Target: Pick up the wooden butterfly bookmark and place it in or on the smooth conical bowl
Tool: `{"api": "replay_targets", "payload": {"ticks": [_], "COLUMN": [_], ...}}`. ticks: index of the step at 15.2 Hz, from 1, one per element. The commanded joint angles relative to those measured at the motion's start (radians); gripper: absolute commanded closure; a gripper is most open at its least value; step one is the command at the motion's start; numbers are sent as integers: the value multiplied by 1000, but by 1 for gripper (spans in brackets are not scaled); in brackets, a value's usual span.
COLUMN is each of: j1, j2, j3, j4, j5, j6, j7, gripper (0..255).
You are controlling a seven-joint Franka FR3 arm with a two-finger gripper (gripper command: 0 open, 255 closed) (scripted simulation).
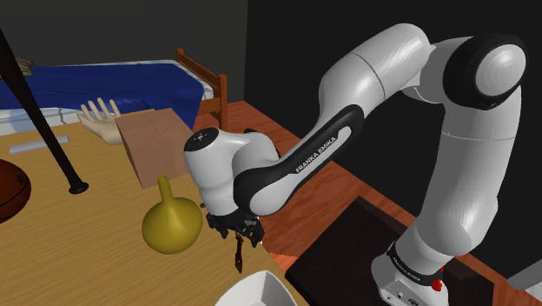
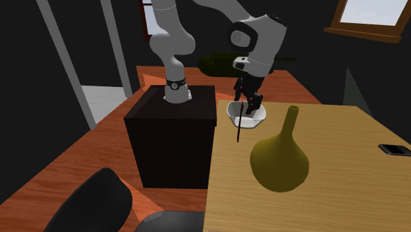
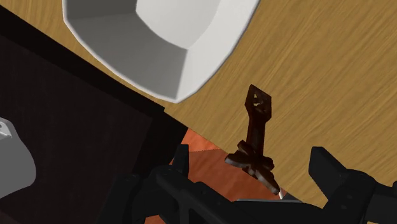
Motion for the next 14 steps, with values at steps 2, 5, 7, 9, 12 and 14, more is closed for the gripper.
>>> {"api": "replay_targets", "payload": {"ticks": [2, 5, 7, 9, 12, 14], "j1": [0, 0, 0, 0, 0, 0], "j2": [1, 1, 1, 0, 0, 1], "j3": [0, 0, 0, 0, 0, 0], "j4": [0, 0, 0, 0, -1, 0], "j5": [-1, -1, -1, -1, 0, -1], "j6": [1, 1, 1, 1, 1, 1], "j7": [0, 0, 0, 0, 0, 0], "gripper": [0, 255, 255, 255, 255, 255]}}
